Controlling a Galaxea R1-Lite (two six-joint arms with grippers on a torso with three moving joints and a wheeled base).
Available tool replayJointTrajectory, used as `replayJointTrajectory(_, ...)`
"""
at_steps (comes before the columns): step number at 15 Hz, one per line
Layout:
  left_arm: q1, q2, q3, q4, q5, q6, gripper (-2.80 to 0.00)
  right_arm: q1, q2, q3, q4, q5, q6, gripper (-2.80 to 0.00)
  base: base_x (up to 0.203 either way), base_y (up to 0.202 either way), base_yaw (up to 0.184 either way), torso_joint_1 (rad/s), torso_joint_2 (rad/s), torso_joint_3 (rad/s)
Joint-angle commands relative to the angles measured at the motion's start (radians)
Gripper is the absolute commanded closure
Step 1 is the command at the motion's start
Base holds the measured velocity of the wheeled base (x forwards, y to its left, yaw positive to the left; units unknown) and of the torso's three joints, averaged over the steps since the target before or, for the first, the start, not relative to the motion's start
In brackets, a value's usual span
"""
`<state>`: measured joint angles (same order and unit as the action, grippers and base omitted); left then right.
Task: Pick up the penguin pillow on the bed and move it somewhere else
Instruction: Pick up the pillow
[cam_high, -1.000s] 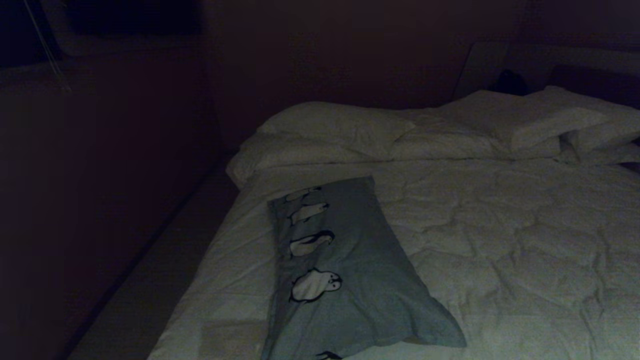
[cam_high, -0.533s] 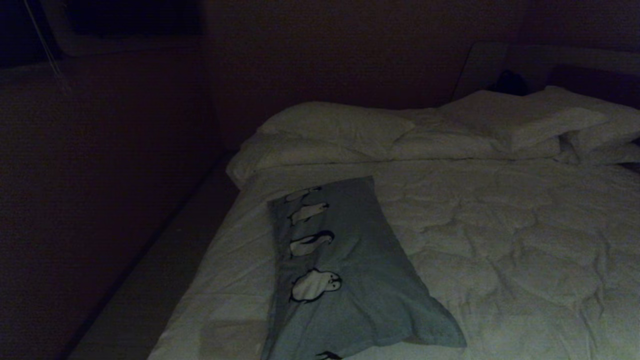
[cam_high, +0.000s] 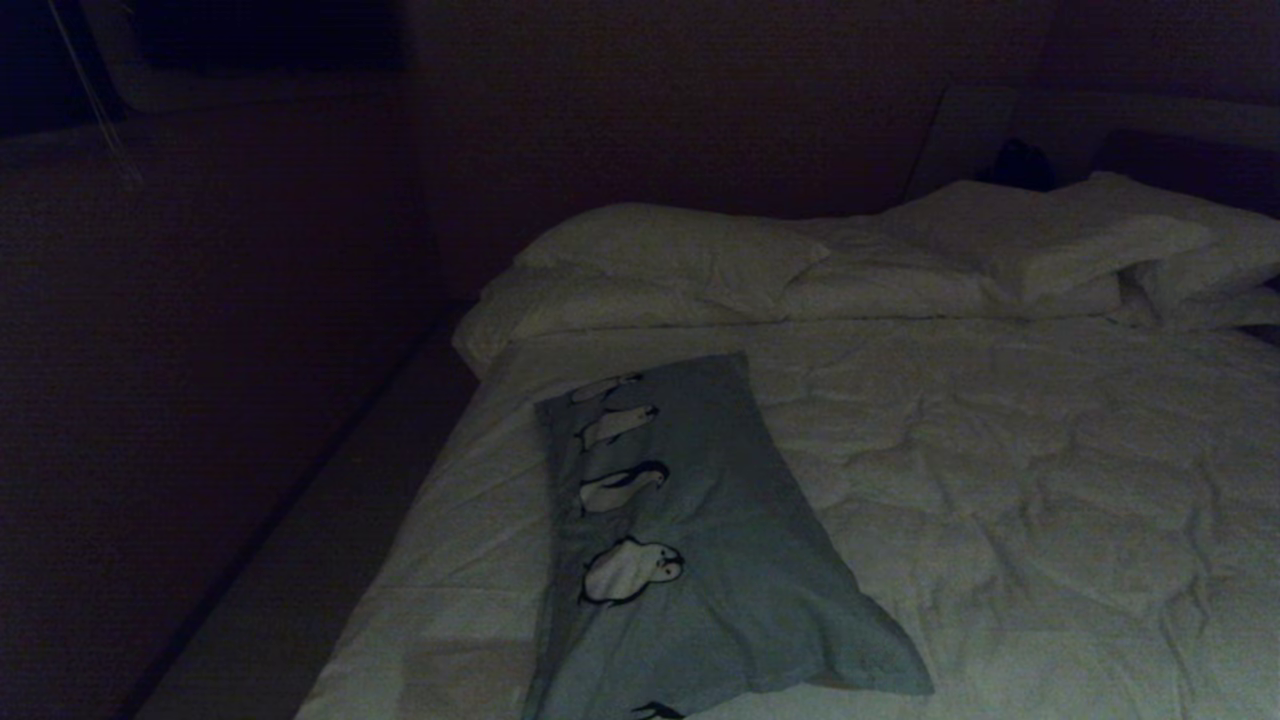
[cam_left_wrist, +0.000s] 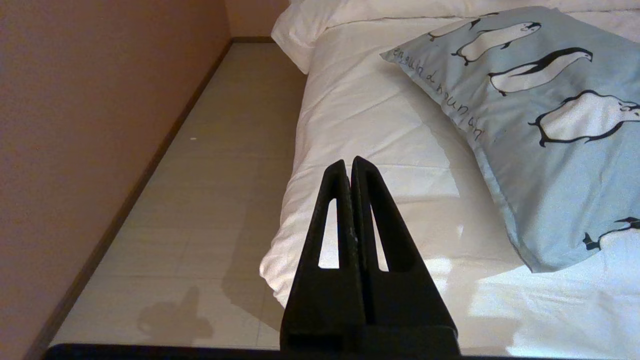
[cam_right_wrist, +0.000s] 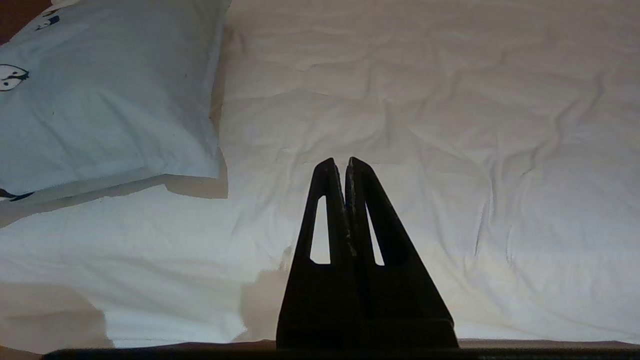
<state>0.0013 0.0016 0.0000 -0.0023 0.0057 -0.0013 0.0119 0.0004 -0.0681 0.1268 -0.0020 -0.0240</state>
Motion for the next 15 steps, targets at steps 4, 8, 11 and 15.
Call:
replayJointTrajectory(4, 0.000, 0.000, 0.000, 0.001, 0.000, 0.000, 0.00, 0.000, 0.030, -0.182, 0.188, 0.037, 0.002, 0.00, 0.000, 0.000, 0.000, 0.000, 0.00, 0.000)
replayJointTrajectory(8, 0.000, 0.000, 0.000, -0.001, 0.000, 0.000, 0.00, 0.000, 0.141, -0.244, 0.188, 0.079, 0.007, 0.00, 0.000, 0.000, 0.000, 0.000, 0.00, 0.000)
replayJointTrajectory(11, 0.000, 0.000, 0.000, -0.001, 0.000, 0.000, 0.00, 0.002, 0.297, -0.273, 0.173, 0.149, 0.048, 0.00, 0.000, 0.000, 0.000, 0.000, 0.00, 0.000)
replayJointTrajectory(15, 0.000, 0.000, 0.000, -0.001, 0.000, 0.000, 0.00, 0.002, 0.586, -0.278, 0.049, 0.327, 0.142, 0.00, 0.000, 0.000, 0.000, 0.000, 0.00, 0.000)
